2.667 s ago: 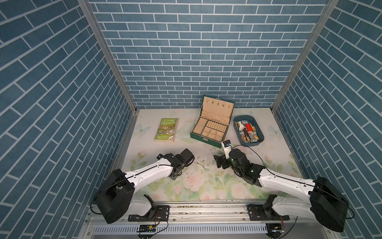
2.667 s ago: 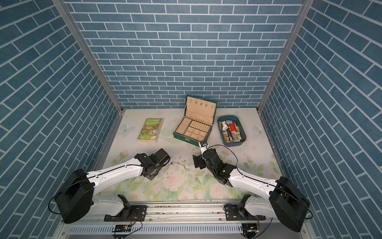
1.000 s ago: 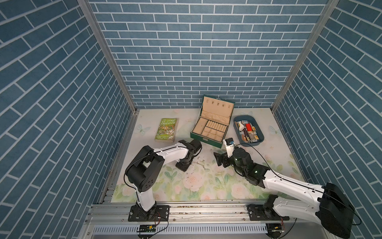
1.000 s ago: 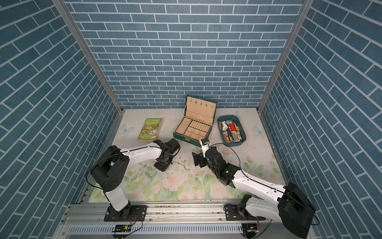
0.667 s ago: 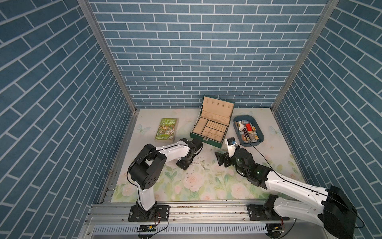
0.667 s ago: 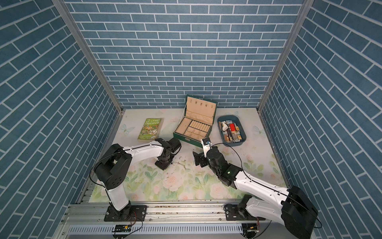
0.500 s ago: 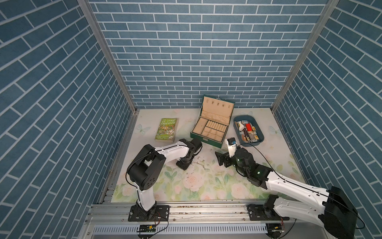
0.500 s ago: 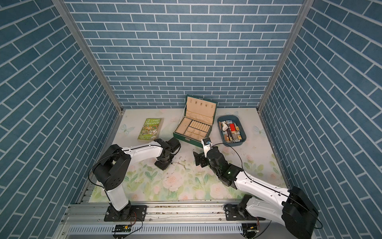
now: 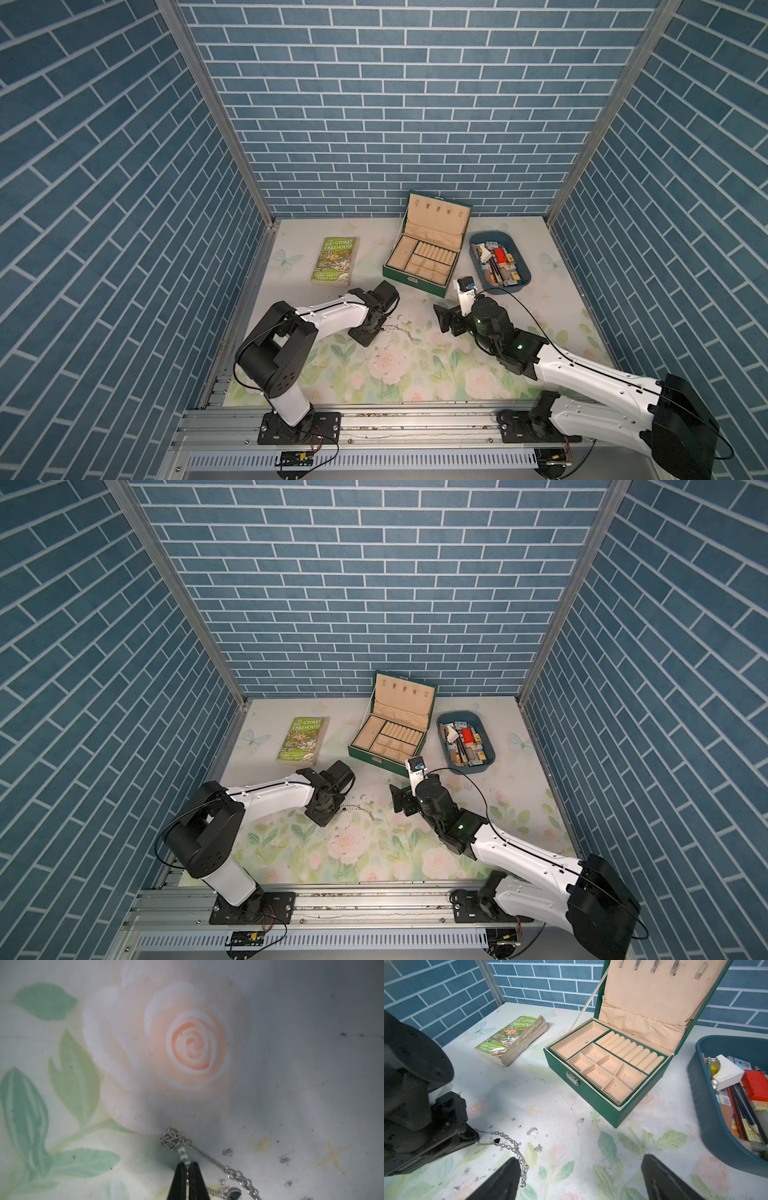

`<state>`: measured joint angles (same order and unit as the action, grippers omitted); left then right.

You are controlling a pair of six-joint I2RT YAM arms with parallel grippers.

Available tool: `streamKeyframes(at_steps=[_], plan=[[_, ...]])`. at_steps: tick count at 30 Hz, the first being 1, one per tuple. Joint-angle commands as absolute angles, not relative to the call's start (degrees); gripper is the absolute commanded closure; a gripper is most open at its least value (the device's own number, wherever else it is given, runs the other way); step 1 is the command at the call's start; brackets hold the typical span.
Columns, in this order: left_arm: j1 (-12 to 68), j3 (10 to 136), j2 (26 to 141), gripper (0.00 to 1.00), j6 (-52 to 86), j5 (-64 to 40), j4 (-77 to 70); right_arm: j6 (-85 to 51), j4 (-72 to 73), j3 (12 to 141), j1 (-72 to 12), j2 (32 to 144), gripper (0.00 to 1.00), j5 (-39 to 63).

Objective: Put jewelry chain into jewelry box
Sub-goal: Pick up the necklace from the center of the board.

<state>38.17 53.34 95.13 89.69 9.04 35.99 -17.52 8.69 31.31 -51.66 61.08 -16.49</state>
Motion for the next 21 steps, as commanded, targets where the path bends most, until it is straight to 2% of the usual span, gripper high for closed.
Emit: streamKeyframes(at_steps=[1, 12, 21], plan=[[37.21, 53.75, 92.31, 1.00, 78.80, 18.45, 36.97, -16.51, 8.41, 31.14, -51.88, 60.86, 0.05, -17.92], [37.81, 60.94, 80.61, 1.00, 48.67, 33.66, 37.52, -16.83, 10.02, 30.30, -51.87, 58.84, 0.05, -19.66], [38.07, 61.59, 68.25, 1.00, 31.89, 33.14, 33.44, -16.69, 12.17, 30.47, -51.86, 58.58, 0.05, -21.23]])
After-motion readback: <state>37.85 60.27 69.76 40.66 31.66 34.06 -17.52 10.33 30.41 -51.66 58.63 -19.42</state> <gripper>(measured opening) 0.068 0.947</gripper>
